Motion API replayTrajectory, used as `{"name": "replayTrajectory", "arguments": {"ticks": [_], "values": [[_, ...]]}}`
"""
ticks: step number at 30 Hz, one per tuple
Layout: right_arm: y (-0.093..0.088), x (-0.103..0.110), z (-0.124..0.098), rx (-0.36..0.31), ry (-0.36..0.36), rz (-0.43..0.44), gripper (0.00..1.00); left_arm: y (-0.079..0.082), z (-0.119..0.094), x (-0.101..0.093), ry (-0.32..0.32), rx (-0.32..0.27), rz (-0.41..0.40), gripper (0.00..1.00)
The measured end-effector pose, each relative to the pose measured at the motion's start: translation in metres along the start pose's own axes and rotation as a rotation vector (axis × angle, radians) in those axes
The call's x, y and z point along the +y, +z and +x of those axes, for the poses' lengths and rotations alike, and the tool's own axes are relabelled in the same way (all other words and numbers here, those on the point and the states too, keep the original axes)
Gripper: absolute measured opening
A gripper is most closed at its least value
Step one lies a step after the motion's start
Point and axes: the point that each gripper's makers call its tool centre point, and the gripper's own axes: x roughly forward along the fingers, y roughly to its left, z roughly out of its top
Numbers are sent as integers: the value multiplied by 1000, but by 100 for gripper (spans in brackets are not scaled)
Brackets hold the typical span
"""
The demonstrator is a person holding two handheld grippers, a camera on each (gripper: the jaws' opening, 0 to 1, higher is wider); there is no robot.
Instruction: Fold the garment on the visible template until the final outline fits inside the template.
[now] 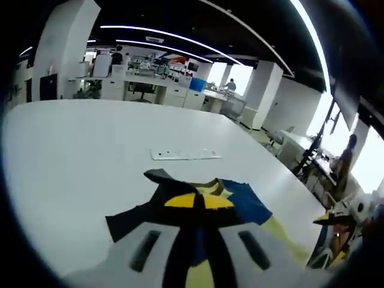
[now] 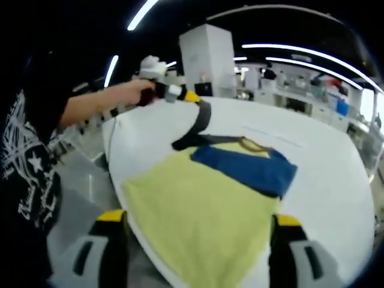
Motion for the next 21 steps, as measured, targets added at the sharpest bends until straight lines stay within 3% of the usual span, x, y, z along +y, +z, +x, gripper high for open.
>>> {"name": "replayTrajectory", "arguments": {"ticks": [21], "values": [[3, -2, 5, -2, -9, 4, 99, -5, 24, -64, -126, 18, 30, 0]]}}
